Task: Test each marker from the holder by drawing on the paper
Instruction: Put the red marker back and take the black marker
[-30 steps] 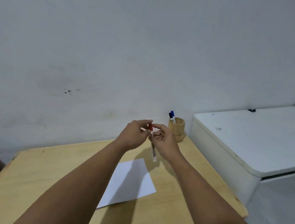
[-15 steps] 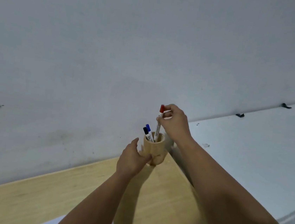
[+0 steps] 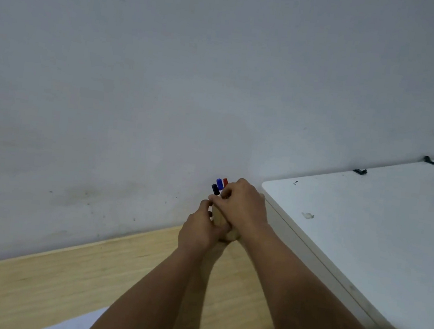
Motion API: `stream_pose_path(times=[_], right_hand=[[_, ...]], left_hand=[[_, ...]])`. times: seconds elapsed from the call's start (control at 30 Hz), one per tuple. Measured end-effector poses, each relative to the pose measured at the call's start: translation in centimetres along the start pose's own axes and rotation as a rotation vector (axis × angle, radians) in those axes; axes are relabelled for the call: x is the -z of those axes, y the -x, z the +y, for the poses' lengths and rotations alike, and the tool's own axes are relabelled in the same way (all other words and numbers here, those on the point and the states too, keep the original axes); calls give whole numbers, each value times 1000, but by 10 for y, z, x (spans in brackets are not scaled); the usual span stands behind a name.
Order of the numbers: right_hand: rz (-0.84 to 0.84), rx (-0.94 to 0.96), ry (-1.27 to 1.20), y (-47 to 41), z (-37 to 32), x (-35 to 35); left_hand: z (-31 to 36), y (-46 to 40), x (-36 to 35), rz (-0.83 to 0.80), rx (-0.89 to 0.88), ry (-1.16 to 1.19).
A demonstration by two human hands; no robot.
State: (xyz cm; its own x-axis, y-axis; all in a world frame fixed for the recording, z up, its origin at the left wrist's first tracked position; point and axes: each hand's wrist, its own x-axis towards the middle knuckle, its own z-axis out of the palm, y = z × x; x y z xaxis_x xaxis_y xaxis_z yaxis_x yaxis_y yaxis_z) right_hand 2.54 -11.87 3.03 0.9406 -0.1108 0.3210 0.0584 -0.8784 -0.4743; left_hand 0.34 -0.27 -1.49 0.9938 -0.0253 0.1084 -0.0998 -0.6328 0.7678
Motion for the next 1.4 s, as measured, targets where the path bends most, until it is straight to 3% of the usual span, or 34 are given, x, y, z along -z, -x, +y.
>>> stream_pose_path(times=[0.13,0.27,0.43,0.57,0.67,0.8,0.9,1.13,1.4], right_hand=[[83,-5,-80,4,-5,7],[261,-17,-398,10,-20,35],[294,-40,-669,29,-47,75],[129,-58,-813,69,-71,78],[-156,-122,-927,114,-91,62],[-543,-95,-836,182,-127,41],[-716,-15,-841,219,-156,31],[-865,27,-1002,251,-210,3],[-743,59,-1060,247,-215,-29]], left_hand=[[6,4,3,-22,10,-39],[13,14,25,-17,-2,-124],[20,47,78,31,-8,-174],[18,92,130,87,-28,-120],[5,132,167,149,-23,-68],[-32,184,214,212,55,-43],[-59,219,241,158,105,49],[-95,257,285,151,120,184],[-111,237,286,185,163,183]])
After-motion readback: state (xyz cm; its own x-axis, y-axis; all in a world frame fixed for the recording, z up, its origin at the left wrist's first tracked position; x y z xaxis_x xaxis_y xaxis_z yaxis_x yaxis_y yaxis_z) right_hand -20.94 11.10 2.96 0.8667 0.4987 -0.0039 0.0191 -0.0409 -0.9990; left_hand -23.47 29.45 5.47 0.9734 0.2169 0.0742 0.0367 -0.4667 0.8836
